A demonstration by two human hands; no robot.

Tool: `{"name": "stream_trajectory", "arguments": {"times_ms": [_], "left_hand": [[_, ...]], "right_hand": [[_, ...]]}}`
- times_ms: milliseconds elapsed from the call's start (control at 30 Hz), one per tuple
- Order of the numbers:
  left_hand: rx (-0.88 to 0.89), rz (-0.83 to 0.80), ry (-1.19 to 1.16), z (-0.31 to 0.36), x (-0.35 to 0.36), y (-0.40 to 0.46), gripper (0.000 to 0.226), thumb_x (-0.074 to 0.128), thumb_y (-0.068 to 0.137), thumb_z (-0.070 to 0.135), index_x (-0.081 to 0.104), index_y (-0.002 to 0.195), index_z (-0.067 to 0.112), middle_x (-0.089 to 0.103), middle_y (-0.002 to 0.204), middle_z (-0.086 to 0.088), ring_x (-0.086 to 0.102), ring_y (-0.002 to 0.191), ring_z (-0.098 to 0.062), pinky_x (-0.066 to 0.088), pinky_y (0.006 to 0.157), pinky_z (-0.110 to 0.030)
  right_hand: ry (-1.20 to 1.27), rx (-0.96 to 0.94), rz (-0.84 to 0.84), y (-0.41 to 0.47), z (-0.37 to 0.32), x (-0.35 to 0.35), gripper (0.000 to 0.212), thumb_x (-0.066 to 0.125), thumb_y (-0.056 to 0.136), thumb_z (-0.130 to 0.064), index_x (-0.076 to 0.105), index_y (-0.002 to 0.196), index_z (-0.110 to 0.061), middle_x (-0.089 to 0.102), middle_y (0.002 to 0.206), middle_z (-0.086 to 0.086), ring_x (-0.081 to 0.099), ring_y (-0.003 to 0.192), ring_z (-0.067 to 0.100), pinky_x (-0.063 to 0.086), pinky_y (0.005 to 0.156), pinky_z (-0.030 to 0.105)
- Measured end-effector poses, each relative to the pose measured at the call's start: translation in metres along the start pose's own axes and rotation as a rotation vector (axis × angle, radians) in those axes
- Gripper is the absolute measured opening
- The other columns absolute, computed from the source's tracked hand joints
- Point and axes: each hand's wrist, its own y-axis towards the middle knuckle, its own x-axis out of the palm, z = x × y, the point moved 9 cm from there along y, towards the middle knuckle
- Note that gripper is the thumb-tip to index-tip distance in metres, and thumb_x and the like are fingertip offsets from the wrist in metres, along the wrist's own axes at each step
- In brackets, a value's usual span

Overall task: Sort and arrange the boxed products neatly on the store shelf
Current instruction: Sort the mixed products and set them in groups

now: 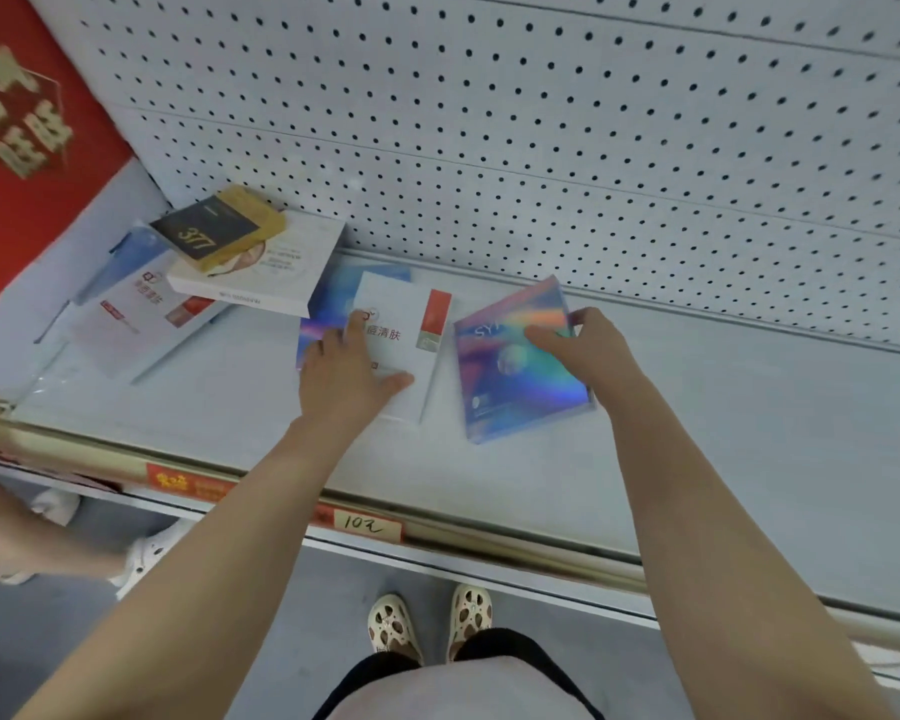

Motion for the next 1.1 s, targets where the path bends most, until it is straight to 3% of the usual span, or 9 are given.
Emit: {"name": "stream_trajectory", "arguments": {"times_ms": [100,233,367,533,633,800,900,1000,1100], "left_hand": [[-0.092,-0.054,-0.051,0.003,-0.001,0.012,0.111,0.076,0.072,0.056,0.011,0.151,0.015,0.045,0.139,-0.019,0.043,0.126,-0.040,0.037,0.102,-0.046],[-0.143,-0.007,-0.440,0.006,-0.010,0.012,0.052,0.067,0.089,0.032,0.048,0.134,0.012,0.060,0.127,-0.009,0.058,0.114,-0.030,0.046,0.091,-0.036],[-0.224,0.007,-0.886,0.006,-0.010,-0.011,0.021,0.060,0.095,0.022,0.052,0.115,0.026,0.061,0.114,0.003,0.063,0.090,-0.014,0.048,0.065,-0.022],[-0.281,-0.067,-1.266,0.015,0.000,-0.044,0.022,0.057,0.096,0.012,0.055,0.117,0.016,0.067,0.112,-0.001,0.068,0.097,-0.021,0.057,0.082,-0.039],[-0.239,-0.174,-1.327,0.029,0.009,-0.060,0.016,0.053,0.097,0.011,0.062,0.110,0.015,0.074,0.102,0.000,0.071,0.089,-0.018,0.058,0.074,-0.035],[-0.108,-0.263,-1.225,0.055,0.020,-0.082,0.018,0.056,0.097,0.032,0.065,0.088,0.021,0.070,0.084,0.005,0.062,0.075,-0.015,0.050,0.065,-0.026],[-0.079,-0.351,-1.197,0.075,0.036,-0.099,0.017,0.057,0.096,0.035,0.065,0.086,0.023,0.072,0.092,0.002,0.065,0.084,-0.020,0.053,0.071,-0.031],[-0.030,-0.472,-1.151,0.108,0.051,-0.125,0.017,0.058,0.095,0.036,0.065,0.089,0.022,0.073,0.095,-0.002,0.069,0.084,-0.026,0.058,0.066,-0.036],[0.029,-0.566,-1.129,0.147,0.064,-0.157,0.020,0.057,0.096,0.036,0.065,0.099,0.018,0.073,0.104,-0.007,0.069,0.095,-0.033,0.059,0.076,-0.047]], "right_hand": [[0.082,-0.023,-0.037,0.000,0.005,0.012,0.041,0.069,0.087,-0.038,0.057,0.115,-0.009,0.066,0.108,0.010,0.065,0.098,0.031,0.055,0.085,0.045],[0.415,0.067,-0.009,-0.006,0.025,0.014,0.028,0.071,0.085,-0.023,0.060,0.106,-0.008,0.068,0.109,0.018,0.069,0.098,0.034,0.056,0.088,0.054],[0.588,0.058,0.079,-0.021,0.037,-0.005,0.029,0.070,0.080,-0.035,0.060,0.100,-0.017,0.070,0.105,0.014,0.068,0.085,0.026,0.057,0.083,0.049],[0.685,-0.020,0.254,-0.057,0.059,-0.035,0.013,0.068,0.083,-0.032,0.059,0.092,-0.029,0.069,0.084,-0.002,0.066,0.077,0.018,0.054,0.076,0.039],[0.773,-0.030,0.340,-0.090,0.079,-0.047,0.012,0.068,0.085,-0.028,0.059,0.094,-0.027,0.069,0.086,0.002,0.066,0.079,0.022,0.053,0.075,0.039],[0.838,0.017,0.556,-0.166,0.121,-0.061,0.018,0.066,0.077,-0.035,0.058,0.091,-0.029,0.067,0.090,0.008,0.065,0.082,0.025,0.051,0.076,0.040],[0.883,0.061,0.690,-0.215,0.158,-0.067,0.018,0.066,0.078,-0.034,0.058,0.093,-0.028,0.069,0.088,0.005,0.065,0.079,0.021,0.051,0.072,0.036],[0.964,0.117,0.826,-0.262,0.200,-0.077,0.023,0.068,0.084,-0.027,0.060,0.105,-0.020,0.070,0.079,-0.006,0.070,0.074,0.015,0.055,0.064,0.029],[1.021,0.167,0.903,-0.299,0.236,-0.092,0.023,0.069,0.084,-0.028,0.062,0.105,-0.024,0.072,0.096,0.008,0.072,0.089,0.029,0.059,0.078,0.045]]}}
